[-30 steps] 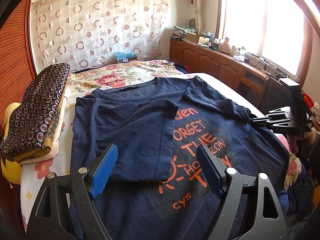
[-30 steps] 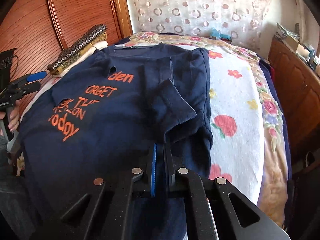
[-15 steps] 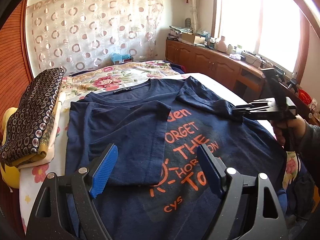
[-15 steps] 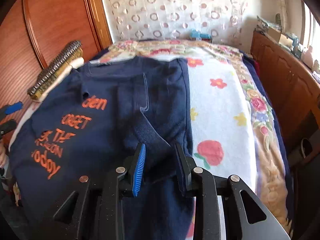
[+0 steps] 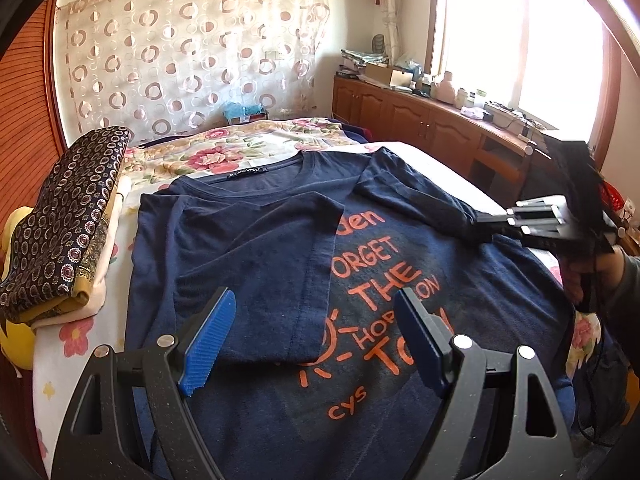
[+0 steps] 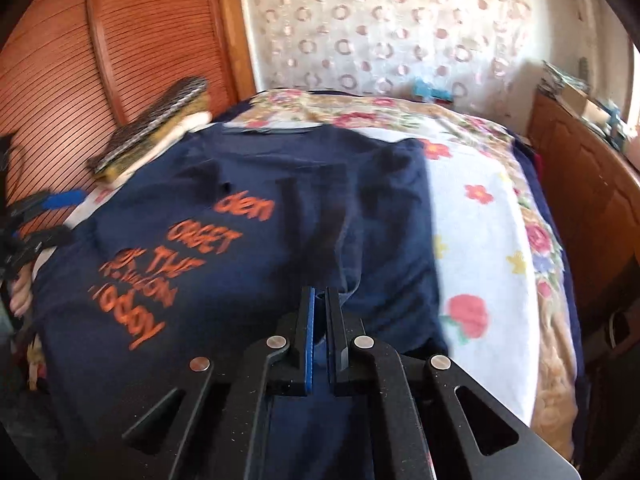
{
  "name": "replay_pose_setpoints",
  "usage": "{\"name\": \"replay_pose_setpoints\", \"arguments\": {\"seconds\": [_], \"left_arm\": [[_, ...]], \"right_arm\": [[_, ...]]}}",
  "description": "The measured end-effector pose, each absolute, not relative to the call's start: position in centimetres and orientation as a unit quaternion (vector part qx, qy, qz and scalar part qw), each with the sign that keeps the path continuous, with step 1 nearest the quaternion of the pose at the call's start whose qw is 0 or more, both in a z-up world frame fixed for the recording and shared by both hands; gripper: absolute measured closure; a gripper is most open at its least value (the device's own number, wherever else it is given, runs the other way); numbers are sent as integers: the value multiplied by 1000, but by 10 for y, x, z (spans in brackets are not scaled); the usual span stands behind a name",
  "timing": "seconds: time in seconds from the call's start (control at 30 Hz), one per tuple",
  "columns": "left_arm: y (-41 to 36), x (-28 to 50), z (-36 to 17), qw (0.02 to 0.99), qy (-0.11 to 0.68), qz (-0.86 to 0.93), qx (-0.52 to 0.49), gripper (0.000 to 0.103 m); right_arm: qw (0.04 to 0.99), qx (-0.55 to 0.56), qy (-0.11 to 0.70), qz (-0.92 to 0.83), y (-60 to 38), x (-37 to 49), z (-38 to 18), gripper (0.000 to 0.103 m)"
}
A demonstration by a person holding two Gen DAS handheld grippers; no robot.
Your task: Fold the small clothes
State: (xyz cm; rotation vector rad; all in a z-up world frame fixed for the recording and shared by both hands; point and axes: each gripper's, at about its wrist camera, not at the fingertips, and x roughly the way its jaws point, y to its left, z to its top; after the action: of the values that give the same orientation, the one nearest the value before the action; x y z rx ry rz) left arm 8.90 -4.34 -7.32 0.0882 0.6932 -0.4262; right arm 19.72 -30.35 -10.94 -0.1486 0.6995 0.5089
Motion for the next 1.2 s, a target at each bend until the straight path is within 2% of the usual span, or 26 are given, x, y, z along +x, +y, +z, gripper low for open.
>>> {"name": "replay_pose_setpoints", "arguments": {"seconds": [0.33, 0.4, 0.47, 0.6, 0.83, 1.03, 1.1, 1.13, 1.2], "left_arm": [[-44, 89, -75, 917, 339, -205, 45, 21], [-42, 90, -74, 918, 337, -203, 42, 21], [-39, 90, -73, 919, 335, -202, 40, 21], [-35, 89, -71, 921, 333, -197, 38, 21], [-22, 92, -71, 924, 333, -183, 36, 21], [-7, 92, -72, 926, 334, -172, 29, 21], [-2, 93, -73, 927, 335, -168, 27, 21], [1, 94, -74, 927, 336, -166, 25, 21], [4, 96, -75, 927, 337, -164, 22, 21]], "right_arm": [[903, -72, 342, 249, -310, 175, -115, 97], [909, -74, 331, 242, -311, 177, -106, 87], [913, -69, 323, 241, -312, 185, -97, 71], [916, -51, 321, 237, -304, 217, -87, 69], [899, -37, 388, 201, -280, 301, -100, 69], [895, -37, 408, 175, -271, 324, -103, 71], [894, -40, 408, 181, -266, 324, -102, 83], [893, -45, 407, 185, -264, 324, -101, 95], [896, -56, 393, 200, -259, 322, -96, 99]]}}
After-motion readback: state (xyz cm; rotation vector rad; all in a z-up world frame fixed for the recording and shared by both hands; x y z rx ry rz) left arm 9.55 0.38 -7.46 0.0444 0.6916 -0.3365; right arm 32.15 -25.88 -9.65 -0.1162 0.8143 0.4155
